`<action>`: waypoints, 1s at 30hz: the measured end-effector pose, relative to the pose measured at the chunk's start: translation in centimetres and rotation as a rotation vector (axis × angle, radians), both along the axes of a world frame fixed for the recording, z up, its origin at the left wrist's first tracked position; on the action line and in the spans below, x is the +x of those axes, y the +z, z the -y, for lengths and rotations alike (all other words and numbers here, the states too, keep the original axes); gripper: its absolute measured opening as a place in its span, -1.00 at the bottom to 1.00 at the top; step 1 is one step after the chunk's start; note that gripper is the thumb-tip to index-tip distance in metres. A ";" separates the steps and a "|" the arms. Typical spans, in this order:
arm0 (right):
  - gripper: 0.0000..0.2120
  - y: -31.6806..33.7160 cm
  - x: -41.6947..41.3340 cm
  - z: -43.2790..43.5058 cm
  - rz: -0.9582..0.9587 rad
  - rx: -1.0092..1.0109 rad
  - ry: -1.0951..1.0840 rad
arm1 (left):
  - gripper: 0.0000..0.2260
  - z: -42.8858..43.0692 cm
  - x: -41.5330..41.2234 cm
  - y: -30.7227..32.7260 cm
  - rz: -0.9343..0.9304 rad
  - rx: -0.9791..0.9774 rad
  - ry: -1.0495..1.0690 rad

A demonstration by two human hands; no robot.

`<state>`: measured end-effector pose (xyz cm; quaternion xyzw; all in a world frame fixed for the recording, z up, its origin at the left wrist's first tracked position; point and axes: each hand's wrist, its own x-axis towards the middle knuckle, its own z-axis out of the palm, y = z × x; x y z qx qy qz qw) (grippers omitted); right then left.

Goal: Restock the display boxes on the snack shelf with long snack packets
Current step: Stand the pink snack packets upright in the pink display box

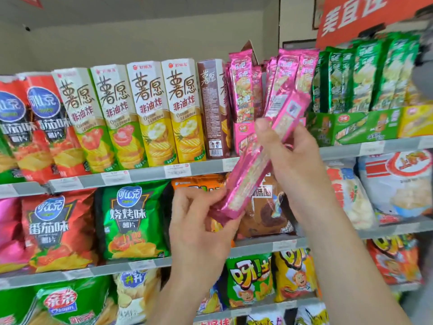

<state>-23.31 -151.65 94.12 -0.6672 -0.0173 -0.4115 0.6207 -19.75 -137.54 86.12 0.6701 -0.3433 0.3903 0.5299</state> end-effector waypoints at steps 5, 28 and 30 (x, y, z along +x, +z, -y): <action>-0.65 0.7 0.1 0.8 0.042 0.054 -0.017 | -0.59 0.4 0.3 -0.9 0.292 0.166 -0.028; -0.57 5.5 1.9 9.4 0.196 -0.193 -0.050 | -0.52 8.8 2.1 3.6 -0.277 0.071 -0.251; -0.42 6.5 1.9 10.4 0.164 -0.209 -0.099 | -0.52 9.1 2.4 4.0 -0.233 0.167 -0.208</action>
